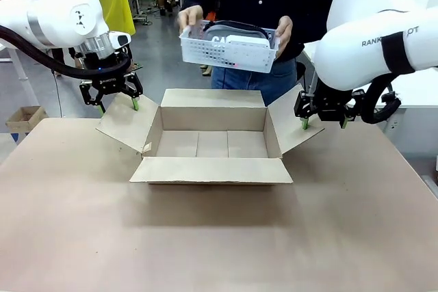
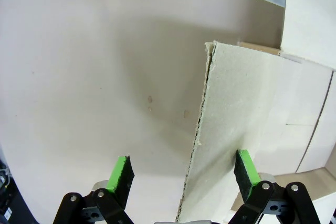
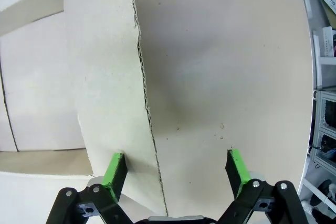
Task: Pack the gift set into the box.
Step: Lift both hands away from the flaps of the Package Box.
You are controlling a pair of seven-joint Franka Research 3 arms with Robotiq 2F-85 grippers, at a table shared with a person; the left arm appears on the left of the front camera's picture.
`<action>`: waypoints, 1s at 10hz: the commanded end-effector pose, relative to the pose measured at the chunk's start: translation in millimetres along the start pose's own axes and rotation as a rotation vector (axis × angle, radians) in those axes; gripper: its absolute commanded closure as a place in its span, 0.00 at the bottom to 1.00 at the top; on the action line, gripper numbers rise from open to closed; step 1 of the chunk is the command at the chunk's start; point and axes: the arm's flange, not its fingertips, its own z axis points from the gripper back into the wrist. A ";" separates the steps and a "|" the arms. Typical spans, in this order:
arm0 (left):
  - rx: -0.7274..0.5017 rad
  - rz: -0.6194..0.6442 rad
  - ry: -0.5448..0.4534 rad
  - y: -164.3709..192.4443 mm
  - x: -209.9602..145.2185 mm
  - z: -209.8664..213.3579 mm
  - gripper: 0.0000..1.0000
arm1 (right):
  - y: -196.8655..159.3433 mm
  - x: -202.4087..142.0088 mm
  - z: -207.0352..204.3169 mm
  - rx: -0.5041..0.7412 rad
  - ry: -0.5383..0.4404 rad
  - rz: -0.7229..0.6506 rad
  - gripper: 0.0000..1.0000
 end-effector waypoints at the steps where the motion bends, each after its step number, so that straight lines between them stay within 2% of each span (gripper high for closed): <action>1: 0.018 0.011 -0.008 1.7 -0.7 1.3 0.00 | 0.4 1.5 0.4 -0.027 -0.013 -0.009 0.00; 10: 0.018 0.011 -0.008 1.7 -0.7 1.3 0.00 | 0.4 1.5 0.4 -0.027 -0.013 -0.009 0.00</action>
